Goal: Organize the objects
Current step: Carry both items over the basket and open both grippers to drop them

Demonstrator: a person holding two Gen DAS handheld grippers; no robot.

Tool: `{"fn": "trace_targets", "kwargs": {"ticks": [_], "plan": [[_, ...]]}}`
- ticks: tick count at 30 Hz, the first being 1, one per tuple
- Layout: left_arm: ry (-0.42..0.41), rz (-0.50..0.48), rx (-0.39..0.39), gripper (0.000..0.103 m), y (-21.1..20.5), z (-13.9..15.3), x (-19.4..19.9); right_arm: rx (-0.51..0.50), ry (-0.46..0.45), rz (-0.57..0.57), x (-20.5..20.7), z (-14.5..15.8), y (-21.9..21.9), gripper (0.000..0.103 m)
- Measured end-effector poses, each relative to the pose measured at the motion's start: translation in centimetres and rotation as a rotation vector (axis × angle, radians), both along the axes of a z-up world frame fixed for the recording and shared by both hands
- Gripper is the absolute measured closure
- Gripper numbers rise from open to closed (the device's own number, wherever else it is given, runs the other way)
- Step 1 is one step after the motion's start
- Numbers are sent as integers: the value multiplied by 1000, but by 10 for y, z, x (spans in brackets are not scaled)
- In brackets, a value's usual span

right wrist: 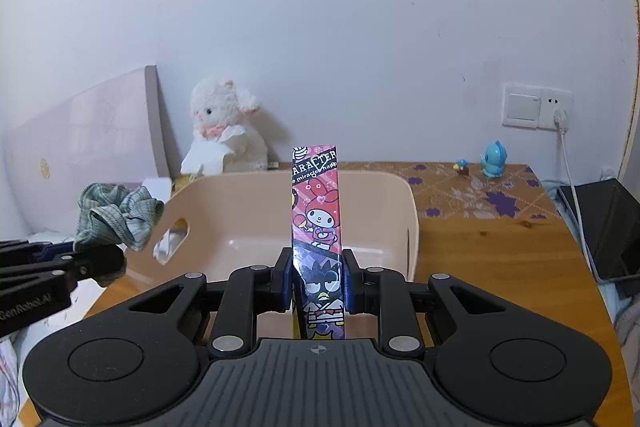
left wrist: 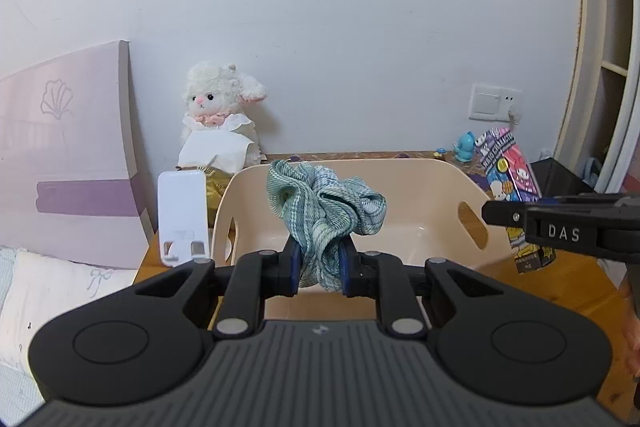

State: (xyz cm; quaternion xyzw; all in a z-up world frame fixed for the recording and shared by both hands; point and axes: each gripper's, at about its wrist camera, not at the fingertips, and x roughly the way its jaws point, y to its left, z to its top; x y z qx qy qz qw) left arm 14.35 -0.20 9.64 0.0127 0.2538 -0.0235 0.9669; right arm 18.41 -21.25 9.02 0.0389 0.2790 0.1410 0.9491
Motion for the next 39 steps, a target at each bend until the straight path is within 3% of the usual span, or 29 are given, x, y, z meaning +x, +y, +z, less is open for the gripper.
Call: {"fn": "trace_targets", "kwargs": {"ticks": [8, 14, 18, 19, 21, 22, 23, 26, 29, 31, 39], "plan": [[105, 14, 14, 83, -12, -34, 63, -60, 39, -17, 49, -19, 14, 81], [190, 4, 24, 82, -17, -65, 86, -96, 130, 0, 70, -44, 22, 81], [212, 16, -7, 75, -11, -71, 93, -131, 191, 11, 79, -61, 29, 81], [207, 15, -12, 64, -9, -71, 93, -135, 198, 8, 80, -64, 29, 71], [179, 16, -15, 41, -5, -67, 87, -115, 187, 7, 75, -64, 27, 65], [162, 19, -13, 34, -3, -63, 83, -107, 175, 6, 72, -62, 26, 57], [146, 23, -12, 31, -1, -59, 79, -108, 160, 0, 68, -60, 25, 45], [137, 36, -43, 29, 4, -46, 71, -116, 115, -8, 55, -50, 21, 22], [127, 36, -65, 23, 8, -33, 59, -100, 102, -20, 43, -39, 17, 5], [119, 35, -47, 19, 8, -28, 51, -91, 85, -18, 33, -32, 13, 0], [122, 30, 2, 16, 13, -27, 16, -107, 80, -20, -4, -21, 2, 0]]}}
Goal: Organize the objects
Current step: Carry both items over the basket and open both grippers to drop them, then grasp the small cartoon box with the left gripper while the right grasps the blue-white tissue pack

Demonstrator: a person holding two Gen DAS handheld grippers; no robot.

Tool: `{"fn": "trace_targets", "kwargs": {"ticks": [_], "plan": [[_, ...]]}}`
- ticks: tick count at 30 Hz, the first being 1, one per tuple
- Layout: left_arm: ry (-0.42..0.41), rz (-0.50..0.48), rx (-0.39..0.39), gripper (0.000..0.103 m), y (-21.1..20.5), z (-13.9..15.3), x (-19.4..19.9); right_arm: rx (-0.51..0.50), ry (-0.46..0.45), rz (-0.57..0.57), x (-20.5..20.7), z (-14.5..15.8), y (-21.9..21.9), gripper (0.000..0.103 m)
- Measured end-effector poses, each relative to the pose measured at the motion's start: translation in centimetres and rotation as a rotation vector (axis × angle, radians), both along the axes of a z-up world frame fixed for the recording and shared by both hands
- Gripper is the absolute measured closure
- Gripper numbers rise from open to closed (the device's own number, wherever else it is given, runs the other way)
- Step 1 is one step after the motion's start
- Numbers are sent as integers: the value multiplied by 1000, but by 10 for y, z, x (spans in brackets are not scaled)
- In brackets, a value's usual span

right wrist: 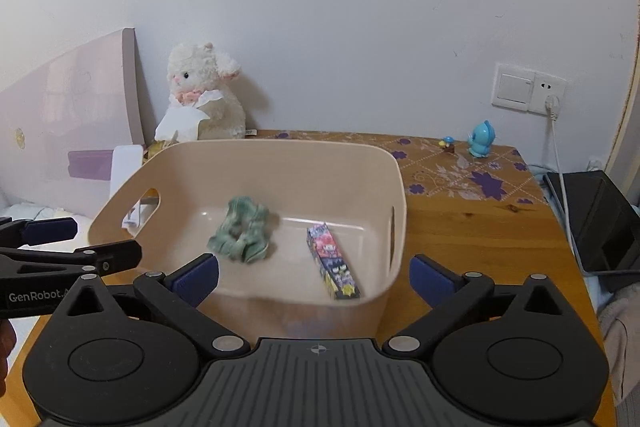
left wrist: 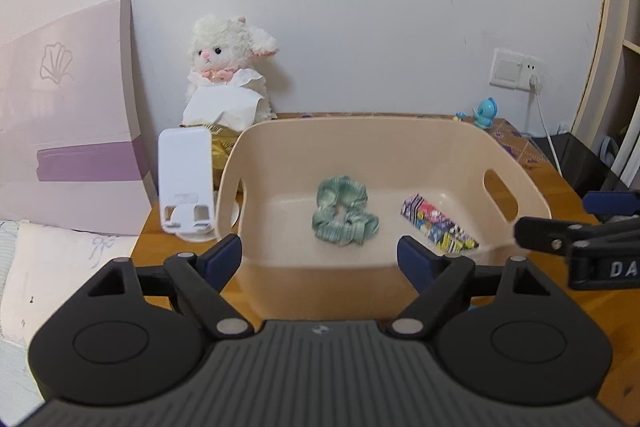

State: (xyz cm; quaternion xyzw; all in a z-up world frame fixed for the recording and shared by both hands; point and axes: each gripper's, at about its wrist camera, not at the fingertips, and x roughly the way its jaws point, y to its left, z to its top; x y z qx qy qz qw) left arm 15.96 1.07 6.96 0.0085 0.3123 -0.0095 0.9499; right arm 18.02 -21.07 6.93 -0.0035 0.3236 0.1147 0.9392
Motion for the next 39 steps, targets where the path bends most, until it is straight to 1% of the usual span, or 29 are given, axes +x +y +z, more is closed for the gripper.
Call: {"fn": "trace_targets", "kwargs": {"ticks": [3, 6, 13, 21, 24, 27, 29, 33, 36, 39], "plan": [[11, 7, 14, 16, 5, -6, -11, -25, 9, -2, -12, -3, -3, 0], [32, 11, 21, 16, 11, -15, -20, -58, 25, -4, -22, -13, -6, 0], [86, 9, 39, 16, 19, -46, -34, -103, 98, -30, -31, -50, -19, 0], [140, 19, 34, 16, 29, -86, -27, -125, 183, -48, -37, -95, -25, 0], [159, 16, 31, 16, 32, -96, -24, -120, 210, -45, -37, -109, -24, 0], [165, 3, 23, 16, 35, -103, -21, -137, 231, -39, -36, -121, -20, 0], [165, -6, 26, 16, 34, -107, -18, -155, 238, -34, -34, -127, -17, 0], [158, -1, 38, 16, 32, -113, -11, -141, 212, -30, -28, -131, -20, 0], [159, 14, 27, 16, 32, -118, -5, -116, 209, -39, -22, -132, -24, 0], [155, 27, 8, 16, 33, -119, 0, -112, 199, -59, -16, -133, -29, 0]]}}
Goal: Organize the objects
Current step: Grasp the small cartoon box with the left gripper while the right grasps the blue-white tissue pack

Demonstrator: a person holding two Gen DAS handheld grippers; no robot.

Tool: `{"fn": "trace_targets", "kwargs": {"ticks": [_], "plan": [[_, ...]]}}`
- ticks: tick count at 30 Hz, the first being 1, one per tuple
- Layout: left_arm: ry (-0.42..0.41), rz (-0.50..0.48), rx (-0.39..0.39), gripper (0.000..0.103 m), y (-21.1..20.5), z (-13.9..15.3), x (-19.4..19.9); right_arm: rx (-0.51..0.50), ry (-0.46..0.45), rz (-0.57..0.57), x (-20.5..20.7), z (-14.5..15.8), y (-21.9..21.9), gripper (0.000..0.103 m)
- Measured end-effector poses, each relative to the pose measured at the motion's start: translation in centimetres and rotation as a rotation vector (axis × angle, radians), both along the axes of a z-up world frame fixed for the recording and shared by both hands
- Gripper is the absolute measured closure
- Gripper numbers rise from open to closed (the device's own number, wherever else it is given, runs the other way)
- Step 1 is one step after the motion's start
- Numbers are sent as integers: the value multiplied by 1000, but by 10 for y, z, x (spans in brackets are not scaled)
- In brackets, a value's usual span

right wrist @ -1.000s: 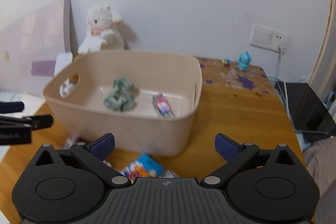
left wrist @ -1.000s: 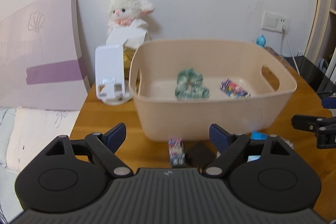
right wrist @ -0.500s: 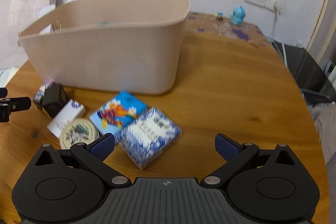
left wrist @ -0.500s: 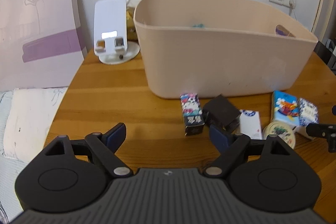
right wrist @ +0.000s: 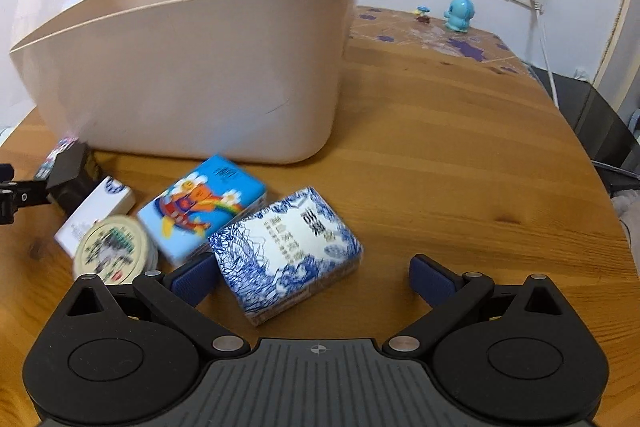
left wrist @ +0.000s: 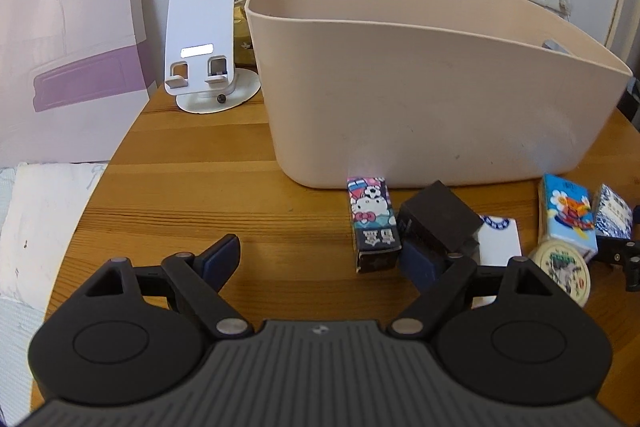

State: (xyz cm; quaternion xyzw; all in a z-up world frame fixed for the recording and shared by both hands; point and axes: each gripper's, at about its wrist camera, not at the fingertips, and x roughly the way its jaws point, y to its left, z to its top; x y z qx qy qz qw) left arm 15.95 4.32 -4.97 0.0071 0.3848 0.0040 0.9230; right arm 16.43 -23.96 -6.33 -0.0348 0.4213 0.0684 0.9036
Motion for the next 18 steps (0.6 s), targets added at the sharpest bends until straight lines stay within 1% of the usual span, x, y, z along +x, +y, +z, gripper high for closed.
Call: {"fn": "trace_targets", "kwargs": {"ticks": [2, 5, 11, 14, 17, 18], "plan": [[-7, 5, -7, 16, 0, -1, 2, 5, -5, -7, 4, 0, -3, 0], [-17, 13, 2, 16, -1, -2, 6, 1, -10, 2, 10, -1, -3, 0], [-9, 32, -8, 17, 1, -9, 11, 4, -21, 12, 14, -1, -3, 0], [-22, 19, -5, 23, 1, -10, 10, 2, -33, 13, 11, -1, -3, 1], [-27, 14, -11, 36, 1, -8, 11, 9, -40, 15, 9, -1, -4, 3], [-28, 11, -12, 41, 1, -8, 12, 12, -44, 18, 7, -1, -4, 5]]}}
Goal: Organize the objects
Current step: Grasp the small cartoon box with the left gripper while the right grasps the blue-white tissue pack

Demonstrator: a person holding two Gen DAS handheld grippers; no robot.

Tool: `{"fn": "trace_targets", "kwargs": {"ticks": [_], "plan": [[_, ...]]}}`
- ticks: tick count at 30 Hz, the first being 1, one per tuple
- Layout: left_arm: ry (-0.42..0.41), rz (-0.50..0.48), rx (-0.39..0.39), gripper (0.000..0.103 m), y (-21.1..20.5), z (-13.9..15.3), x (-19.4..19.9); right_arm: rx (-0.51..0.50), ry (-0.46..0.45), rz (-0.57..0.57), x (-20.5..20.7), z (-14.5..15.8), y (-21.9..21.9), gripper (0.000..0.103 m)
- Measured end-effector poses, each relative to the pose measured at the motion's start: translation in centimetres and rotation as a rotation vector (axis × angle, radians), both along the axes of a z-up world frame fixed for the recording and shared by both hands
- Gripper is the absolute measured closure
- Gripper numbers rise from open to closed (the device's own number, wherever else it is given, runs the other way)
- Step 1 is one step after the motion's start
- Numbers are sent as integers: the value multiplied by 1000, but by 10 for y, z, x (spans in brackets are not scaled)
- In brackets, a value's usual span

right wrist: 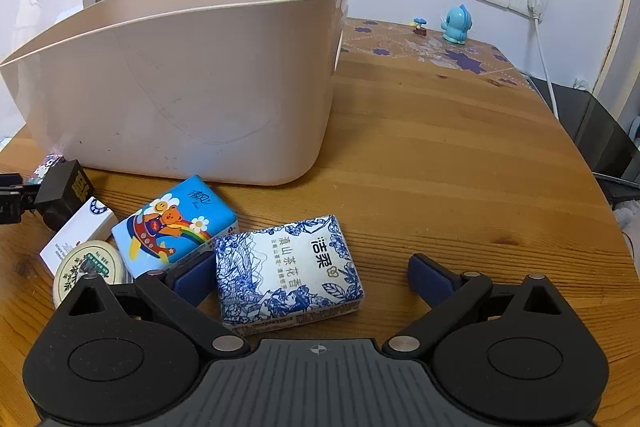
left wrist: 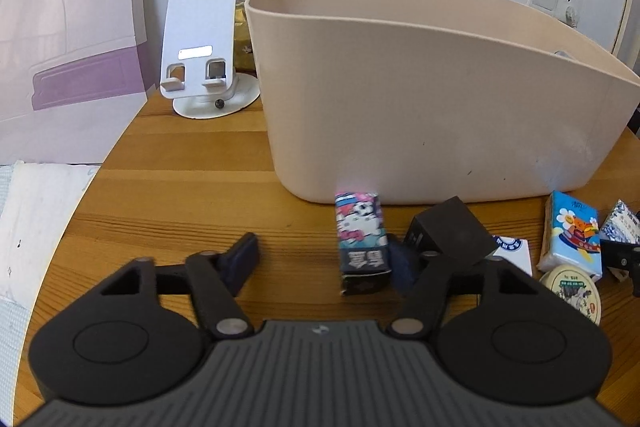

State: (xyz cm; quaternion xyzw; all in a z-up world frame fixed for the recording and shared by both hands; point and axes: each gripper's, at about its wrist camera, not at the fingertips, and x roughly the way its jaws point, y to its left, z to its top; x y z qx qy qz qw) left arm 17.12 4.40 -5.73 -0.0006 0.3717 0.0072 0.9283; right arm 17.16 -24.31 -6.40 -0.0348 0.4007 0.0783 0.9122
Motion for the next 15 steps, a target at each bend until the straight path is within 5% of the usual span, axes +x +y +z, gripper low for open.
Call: {"fn": "trace_targets", "kwargs": {"ticks": [3, 6, 15], "plan": [[-2, -12, -3, 59, -1, 1, 1, 11, -5, 4, -5, 2, 1, 15], [5, -18, -16, 78, -2, 3, 1, 12, -19, 3, -9, 7, 3, 40], [-40, -23, -1, 78, -7, 13, -22, 62, -2, -27, -17, 11, -3, 41]]}}
